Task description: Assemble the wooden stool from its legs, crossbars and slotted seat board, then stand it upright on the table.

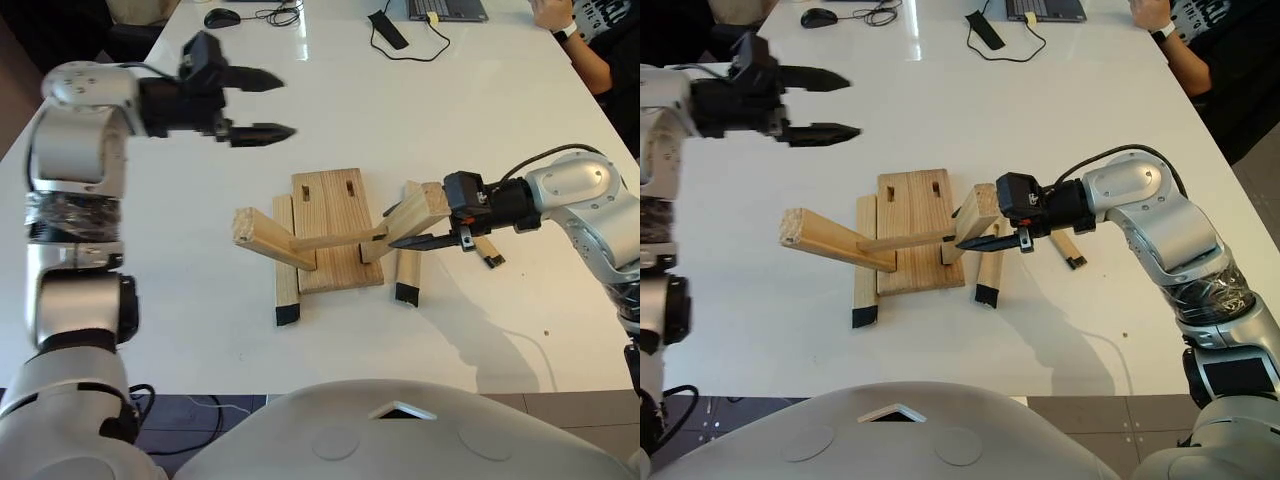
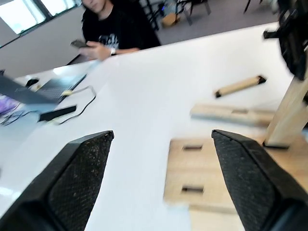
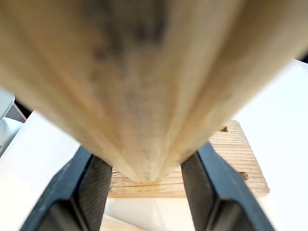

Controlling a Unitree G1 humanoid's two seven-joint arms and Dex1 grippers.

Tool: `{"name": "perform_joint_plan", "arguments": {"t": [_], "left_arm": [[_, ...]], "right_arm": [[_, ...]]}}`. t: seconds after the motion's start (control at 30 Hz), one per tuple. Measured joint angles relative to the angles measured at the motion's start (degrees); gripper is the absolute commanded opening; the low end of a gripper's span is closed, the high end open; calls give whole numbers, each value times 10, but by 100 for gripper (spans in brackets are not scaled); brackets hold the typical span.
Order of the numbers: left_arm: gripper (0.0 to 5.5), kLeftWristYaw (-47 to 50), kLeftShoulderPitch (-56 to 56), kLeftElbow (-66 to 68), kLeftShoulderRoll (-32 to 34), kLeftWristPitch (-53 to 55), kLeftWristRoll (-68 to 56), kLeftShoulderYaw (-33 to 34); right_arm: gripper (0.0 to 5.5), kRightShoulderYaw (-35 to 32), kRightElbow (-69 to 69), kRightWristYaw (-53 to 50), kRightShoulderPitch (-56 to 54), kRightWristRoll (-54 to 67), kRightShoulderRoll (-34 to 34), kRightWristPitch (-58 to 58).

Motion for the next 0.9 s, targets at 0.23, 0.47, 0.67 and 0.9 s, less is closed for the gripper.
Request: {"name": "perform_joint_plan", "arguments": {"t": [0.23, 0.47, 0.67, 0.9], "left_arm": [[378, -21, 212, 3, 54, -226, 53, -8], [347, -21, 285, -162, 51, -17, -111, 37], [260, -15, 296, -252, 59, 98, -186, 53], [144, 21, 296, -297, 44, 128, -185, 49]], "right_arm": [[200, -32, -27, -22, 47, 11, -17, 3], [200, -51, -40, -31, 72, 16, -26, 3], [200, -49, -41, -34, 72, 16, -26, 6], [200, -40, -35, -32, 59, 15, -23, 11]]}}
